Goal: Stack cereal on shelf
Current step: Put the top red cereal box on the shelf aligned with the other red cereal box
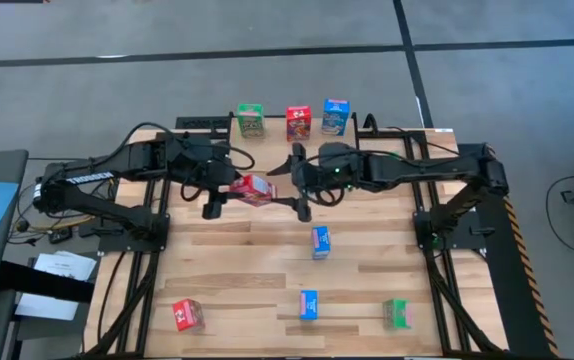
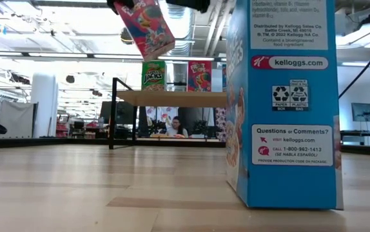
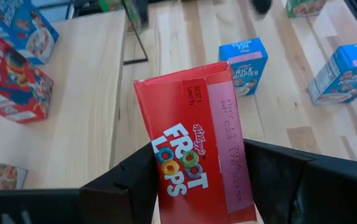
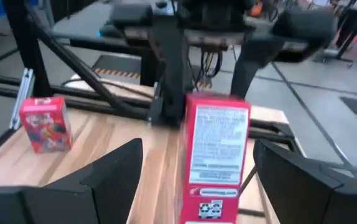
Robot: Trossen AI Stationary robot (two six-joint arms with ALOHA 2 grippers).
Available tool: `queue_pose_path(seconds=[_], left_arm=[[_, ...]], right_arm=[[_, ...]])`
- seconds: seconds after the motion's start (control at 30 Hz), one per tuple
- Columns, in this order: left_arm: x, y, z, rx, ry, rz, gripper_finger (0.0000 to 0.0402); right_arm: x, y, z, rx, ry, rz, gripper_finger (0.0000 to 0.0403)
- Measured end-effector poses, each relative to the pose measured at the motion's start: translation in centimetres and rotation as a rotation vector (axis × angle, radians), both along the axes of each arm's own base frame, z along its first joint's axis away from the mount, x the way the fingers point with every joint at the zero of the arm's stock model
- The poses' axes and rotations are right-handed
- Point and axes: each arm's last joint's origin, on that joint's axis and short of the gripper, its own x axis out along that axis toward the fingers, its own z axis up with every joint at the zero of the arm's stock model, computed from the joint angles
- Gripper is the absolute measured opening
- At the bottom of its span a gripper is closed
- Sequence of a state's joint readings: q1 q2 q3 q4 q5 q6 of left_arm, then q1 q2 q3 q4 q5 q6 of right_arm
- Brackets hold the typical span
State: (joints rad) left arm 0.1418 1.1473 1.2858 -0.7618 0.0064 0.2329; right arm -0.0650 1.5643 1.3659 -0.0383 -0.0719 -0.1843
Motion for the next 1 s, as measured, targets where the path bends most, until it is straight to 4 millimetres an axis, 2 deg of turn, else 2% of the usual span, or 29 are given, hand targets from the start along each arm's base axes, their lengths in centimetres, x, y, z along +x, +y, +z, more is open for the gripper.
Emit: queue_pose_path(seconds=[0.43, 1.0], left_arm=[[0.1, 0.1, 0.2, 0.014, -0.02, 0.017, 0.019], [0.4, -0.4, 0.5, 0.047, -0.057, -0.027, 0.019]], right_arm=[[1.7, -0.2, -1.5, 0.021, -0.006, -0.03, 0.0331], [2.0, -0.6, -2.0, 0.043, 0.002, -0.069, 0.033]])
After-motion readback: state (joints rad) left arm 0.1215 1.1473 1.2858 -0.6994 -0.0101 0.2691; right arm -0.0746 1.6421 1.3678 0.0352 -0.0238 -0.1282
